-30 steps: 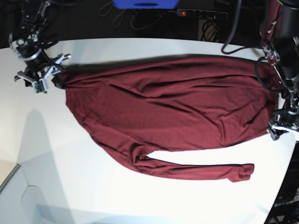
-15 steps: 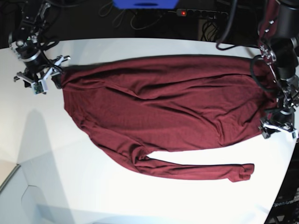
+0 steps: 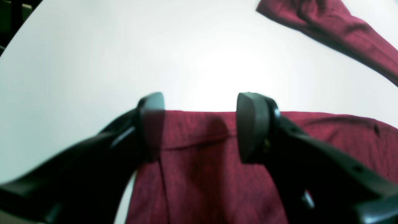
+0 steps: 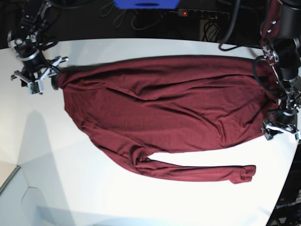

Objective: Layout the t-shirt on the table in an organized manner, then fold the t-shirt properly
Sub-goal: 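Move the left gripper along the shirt side toward the hem and grasp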

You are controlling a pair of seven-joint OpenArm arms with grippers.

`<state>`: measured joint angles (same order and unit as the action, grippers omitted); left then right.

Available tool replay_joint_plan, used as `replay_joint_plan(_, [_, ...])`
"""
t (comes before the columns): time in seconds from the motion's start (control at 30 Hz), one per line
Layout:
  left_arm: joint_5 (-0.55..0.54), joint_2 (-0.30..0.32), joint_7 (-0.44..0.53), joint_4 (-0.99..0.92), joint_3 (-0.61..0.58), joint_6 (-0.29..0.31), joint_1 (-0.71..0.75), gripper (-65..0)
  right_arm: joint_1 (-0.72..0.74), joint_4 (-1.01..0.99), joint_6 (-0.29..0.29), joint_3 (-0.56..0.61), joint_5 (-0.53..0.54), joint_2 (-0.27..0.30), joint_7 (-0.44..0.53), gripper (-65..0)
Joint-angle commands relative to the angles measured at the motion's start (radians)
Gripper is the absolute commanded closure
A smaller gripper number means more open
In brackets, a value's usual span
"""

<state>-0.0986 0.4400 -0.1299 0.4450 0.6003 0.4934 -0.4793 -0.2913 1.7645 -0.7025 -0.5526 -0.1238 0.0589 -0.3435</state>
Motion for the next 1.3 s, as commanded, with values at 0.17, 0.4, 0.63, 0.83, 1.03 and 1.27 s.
replay_joint_plan(0.17, [-0.017, 0.02, 0.023, 0.019, 0.004, 0.012, 0.023, -34.9, 0.007, 0.033, 0.004, -0.001, 0.017, 0.0, 0.027, -32.6])
replay_joint_plan(0.4, [-0.163, 0.023, 0.023, 0.019, 0.0, 0.014, 0.098, -34.9, 0.007, 0.03, 0.004, -0.001, 0.019, -0.001, 0.027, -32.6])
replay_joint_plan(0.63, [-0.177, 0.02, 0.023, 0.019, -0.003, 0.014, 0.107, -34.8, 0.007, 0.028, 0.004, 0.004, 0.019, -0.001, 0.027, -32.6])
replay_joint_plan(0.83, [-0.177, 0.02, 0.023, 0.019, -0.003, 0.011, 0.104, -34.7, 0.005, 0.028, 0.004, 0.004, 0.019, -0.001, 0.027, -32.6])
replay_joint_plan(1.03, [-0.177, 0.003, 0.023, 0.019, -0.004, 0.006, 0.103, -34.6, 0.005, 0.027, 0.004, 0.004, 0.017, -0.001, 0.027, -32.6])
replay_joint_plan(1.27, [-0.177, 0.001, 0.023, 0.021, -0.004, 0.012, 0.101, -33.4, 0.005, 0.027, 0.004, 0.004, 0.017, -0.001, 0.027, -32.6])
